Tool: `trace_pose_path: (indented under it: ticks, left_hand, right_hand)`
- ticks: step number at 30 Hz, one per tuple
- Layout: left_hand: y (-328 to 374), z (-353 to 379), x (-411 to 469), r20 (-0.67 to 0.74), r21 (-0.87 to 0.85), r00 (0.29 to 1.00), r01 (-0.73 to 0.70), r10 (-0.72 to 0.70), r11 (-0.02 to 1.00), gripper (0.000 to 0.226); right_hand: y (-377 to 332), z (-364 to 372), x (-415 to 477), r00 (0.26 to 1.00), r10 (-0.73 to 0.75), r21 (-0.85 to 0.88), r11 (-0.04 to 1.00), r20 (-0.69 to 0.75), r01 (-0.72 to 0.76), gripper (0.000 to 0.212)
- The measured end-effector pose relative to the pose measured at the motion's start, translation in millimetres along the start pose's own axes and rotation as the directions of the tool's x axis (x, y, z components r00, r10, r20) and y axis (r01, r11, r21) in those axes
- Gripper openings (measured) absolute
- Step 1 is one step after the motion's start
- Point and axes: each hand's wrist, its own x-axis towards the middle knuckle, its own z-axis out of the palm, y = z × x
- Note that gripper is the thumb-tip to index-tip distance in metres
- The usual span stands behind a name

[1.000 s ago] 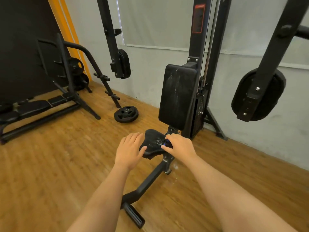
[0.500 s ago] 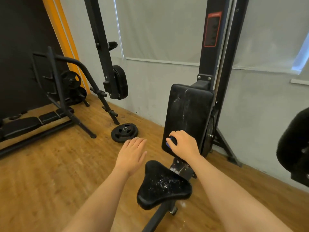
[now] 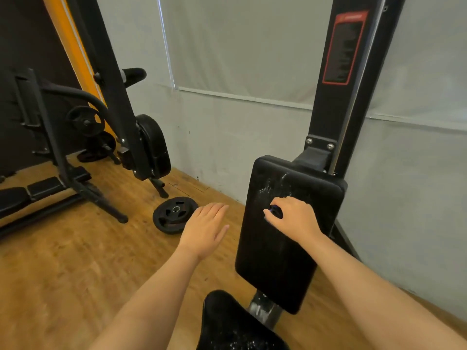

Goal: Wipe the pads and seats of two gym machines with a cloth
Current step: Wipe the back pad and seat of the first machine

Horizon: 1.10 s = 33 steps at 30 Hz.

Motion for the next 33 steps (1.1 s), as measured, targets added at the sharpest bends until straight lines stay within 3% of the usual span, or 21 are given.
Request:
trace_pose_path:
  ticks: [6, 12, 16, 21, 24, 29, 31, 33]
  left_hand:
    - [4.1, 11.6, 62.1, -0.012, -0.041, 0.993, -0.118, 0.118, 0.992, 0.057]
    - [7.6, 19.4, 145.2, -0.111, -0.204, 0.978, -0.197, 0.178, 0.959, 0.054]
    - [9.0, 27.5, 212.6, -0.182, -0.309, 0.954, -0.287, 0.240, 0.907, 0.048]
    - [-0.4, 55.0, 257.4, -0.204, -0.450, 0.916, -0.400, 0.345, 0.798, 0.043]
    - [-4.0, 70.2, 275.5, -0.242, -0.520, 0.898, -0.440, 0.368, 0.732, 0.042]
    - [-1.0, 90.5, 281.7, -0.407, -0.567, 0.870, -0.480, 0.279, 0.670, 0.041]
    - [-1.1, 93.4, 282.1, -0.429, -0.584, 0.860, -0.497, 0.276, 0.642, 0.039]
    - [2.8, 90.4, 280.3, -0.394, -0.651, 0.894, -0.436, 0.214, 0.622, 0.038]
  right_hand:
    - [6.6, -11.6, 43.0, 0.998, -0.021, 0.072, 0.997, -0.066, 0.025, 0.035]
    - [28.7, -35.5, 74.7, 0.971, 0.240, 0.290, 0.927, 0.021, -0.236, 0.033]
    - [54.1, -41.7, 99.9, 0.884, 0.460, 0.360, 0.841, -0.080, -0.405, 0.034]
    - [57.8, -29.3, 142.3, 0.756, 0.630, 0.307, 0.765, -0.178, -0.566, 0.030]
    - [50.9, -14.3, 161.7, 0.770, 0.620, 0.126, 0.784, -0.151, -0.607, 0.028]
    - [47.9, -14.2, 161.9, 0.780, 0.624, -0.041, 0.779, -0.042, -0.626, 0.038]
    - [45.9, -18.5, 158.9, 0.773, 0.634, -0.024, 0.773, -0.032, -0.634, 0.037]
    - [46.3, -20.6, 157.6, 0.761, 0.647, 0.032, 0.762, -0.043, -0.646, 0.037]
